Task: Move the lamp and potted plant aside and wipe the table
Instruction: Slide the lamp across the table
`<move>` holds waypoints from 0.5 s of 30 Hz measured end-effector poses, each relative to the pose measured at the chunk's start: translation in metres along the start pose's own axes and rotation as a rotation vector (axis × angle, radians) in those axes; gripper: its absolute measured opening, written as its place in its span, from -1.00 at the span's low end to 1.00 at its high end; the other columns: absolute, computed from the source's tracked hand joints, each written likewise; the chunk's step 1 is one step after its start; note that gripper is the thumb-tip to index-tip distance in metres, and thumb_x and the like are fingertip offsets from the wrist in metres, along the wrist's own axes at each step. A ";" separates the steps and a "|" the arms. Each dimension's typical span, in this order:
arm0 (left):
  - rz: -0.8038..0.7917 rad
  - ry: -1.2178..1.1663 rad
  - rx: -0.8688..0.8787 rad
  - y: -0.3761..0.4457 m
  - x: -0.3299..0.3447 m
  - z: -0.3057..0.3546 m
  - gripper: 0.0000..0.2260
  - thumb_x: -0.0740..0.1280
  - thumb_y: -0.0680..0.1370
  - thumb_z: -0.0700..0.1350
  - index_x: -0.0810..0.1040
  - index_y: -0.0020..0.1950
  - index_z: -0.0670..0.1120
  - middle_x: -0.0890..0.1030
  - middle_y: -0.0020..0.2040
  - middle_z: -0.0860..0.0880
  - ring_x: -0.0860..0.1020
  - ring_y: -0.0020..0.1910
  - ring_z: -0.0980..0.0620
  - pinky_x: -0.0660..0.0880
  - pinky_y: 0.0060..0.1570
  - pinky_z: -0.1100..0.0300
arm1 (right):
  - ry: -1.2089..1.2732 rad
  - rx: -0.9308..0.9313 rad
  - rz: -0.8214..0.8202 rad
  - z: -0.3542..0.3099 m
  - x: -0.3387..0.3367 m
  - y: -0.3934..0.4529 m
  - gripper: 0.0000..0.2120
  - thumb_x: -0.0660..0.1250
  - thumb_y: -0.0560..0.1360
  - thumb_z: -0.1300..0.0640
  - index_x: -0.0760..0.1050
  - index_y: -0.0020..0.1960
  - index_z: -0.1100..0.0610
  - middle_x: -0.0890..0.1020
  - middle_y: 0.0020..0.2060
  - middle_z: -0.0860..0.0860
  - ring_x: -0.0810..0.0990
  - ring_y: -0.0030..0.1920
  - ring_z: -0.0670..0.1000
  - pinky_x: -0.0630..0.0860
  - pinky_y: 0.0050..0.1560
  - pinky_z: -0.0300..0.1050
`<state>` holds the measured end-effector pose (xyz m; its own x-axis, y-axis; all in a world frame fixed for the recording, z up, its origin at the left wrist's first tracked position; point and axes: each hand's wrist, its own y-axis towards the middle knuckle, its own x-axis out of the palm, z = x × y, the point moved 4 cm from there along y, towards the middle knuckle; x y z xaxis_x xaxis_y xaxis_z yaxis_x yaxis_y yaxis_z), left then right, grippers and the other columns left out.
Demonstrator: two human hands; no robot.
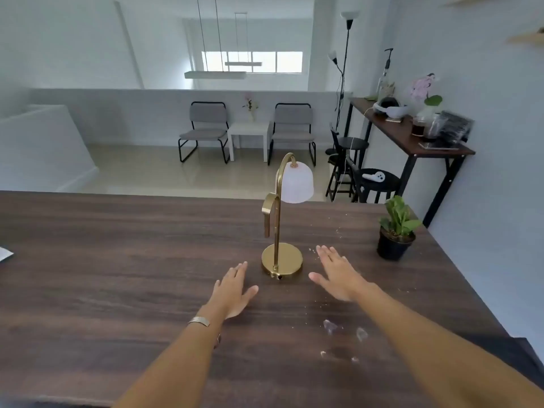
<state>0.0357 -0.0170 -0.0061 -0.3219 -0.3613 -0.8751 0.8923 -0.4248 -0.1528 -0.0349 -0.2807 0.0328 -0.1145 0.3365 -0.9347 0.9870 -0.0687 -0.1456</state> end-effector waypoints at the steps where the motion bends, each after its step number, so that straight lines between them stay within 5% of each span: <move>1: 0.003 0.000 0.007 0.002 0.006 0.003 -0.36 0.14 0.60 0.13 -0.11 0.57 0.00 0.02 0.59 0.00 -0.01 0.56 -0.03 0.01 0.49 -0.17 | 0.003 -0.022 -0.020 -0.003 0.007 0.003 -0.26 0.08 0.63 -0.18 -0.21 0.60 0.12 -0.10 0.60 0.06 -0.18 0.58 0.07 -0.13 0.54 0.08; 15: 0.251 0.007 0.016 0.045 0.037 0.029 -0.48 0.08 0.62 0.15 0.07 0.55 0.05 0.25 0.53 0.04 0.06 0.55 0.04 -0.06 0.51 -0.07 | 0.075 -0.175 0.020 -0.001 0.051 0.062 -0.38 0.07 0.66 -0.06 -0.10 0.61 0.09 0.08 0.58 0.12 -0.05 0.59 0.11 -0.16 0.55 0.01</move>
<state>0.0554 -0.0733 -0.0321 -0.0886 -0.4517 -0.8877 0.9389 -0.3355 0.0770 0.0209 -0.2667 -0.0237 -0.0926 0.4061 -0.9091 0.9943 0.0865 -0.0626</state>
